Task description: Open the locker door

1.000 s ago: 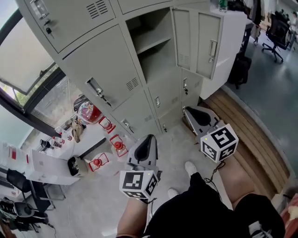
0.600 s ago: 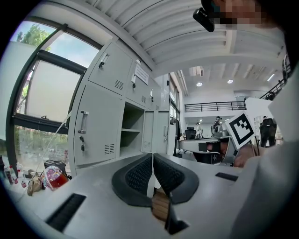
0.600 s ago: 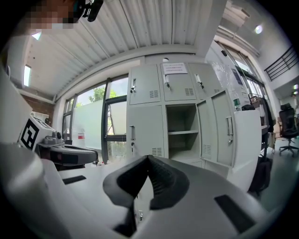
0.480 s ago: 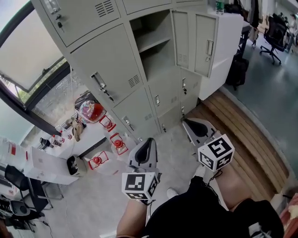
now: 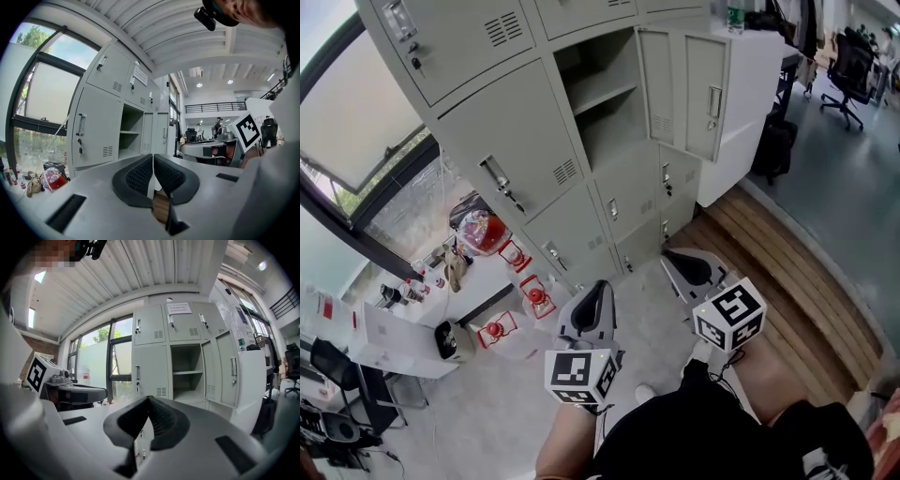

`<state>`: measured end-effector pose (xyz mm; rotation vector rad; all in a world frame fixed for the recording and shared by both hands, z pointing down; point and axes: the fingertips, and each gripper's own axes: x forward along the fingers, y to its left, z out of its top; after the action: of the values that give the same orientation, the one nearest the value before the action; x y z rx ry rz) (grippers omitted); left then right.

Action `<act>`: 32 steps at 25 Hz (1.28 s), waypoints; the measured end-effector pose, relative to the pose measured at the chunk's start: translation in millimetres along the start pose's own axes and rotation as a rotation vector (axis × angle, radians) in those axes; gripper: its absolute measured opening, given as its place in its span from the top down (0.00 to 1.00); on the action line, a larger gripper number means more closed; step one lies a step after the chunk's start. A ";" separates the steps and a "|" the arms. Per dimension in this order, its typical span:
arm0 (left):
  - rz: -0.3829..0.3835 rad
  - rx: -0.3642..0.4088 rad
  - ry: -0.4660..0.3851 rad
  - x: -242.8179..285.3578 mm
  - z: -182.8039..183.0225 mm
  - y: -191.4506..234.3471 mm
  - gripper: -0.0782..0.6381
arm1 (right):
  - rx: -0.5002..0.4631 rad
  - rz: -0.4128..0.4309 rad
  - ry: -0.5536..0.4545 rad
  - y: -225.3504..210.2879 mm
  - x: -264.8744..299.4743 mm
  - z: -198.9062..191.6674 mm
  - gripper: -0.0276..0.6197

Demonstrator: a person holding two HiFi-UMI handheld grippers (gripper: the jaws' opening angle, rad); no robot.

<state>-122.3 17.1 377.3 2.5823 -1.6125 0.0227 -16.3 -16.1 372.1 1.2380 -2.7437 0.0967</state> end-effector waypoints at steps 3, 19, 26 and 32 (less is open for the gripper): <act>0.001 -0.007 0.006 0.9 -2.1 1.9 0.86 | 0.005 0.003 0.006 0.8 -0.3 -2.7 0.87; -0.011 -0.023 0.014 8.4 -6.5 10.4 0.86 | 0.020 0.013 0.024 3.2 11.3 -11.5 0.87; -0.016 -0.031 0.014 11.2 -8.2 10.6 0.86 | 0.020 0.014 0.027 2.8 13.9 -11.1 0.87; -0.019 -0.032 0.012 11.8 -7.4 8.3 0.86 | 0.021 0.019 0.031 4.2 12.6 -12.3 0.87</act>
<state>-124.2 3.7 386.1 2.5681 -1.5713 0.0104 -26.6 -21.2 386.0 1.2060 -2.7349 0.1461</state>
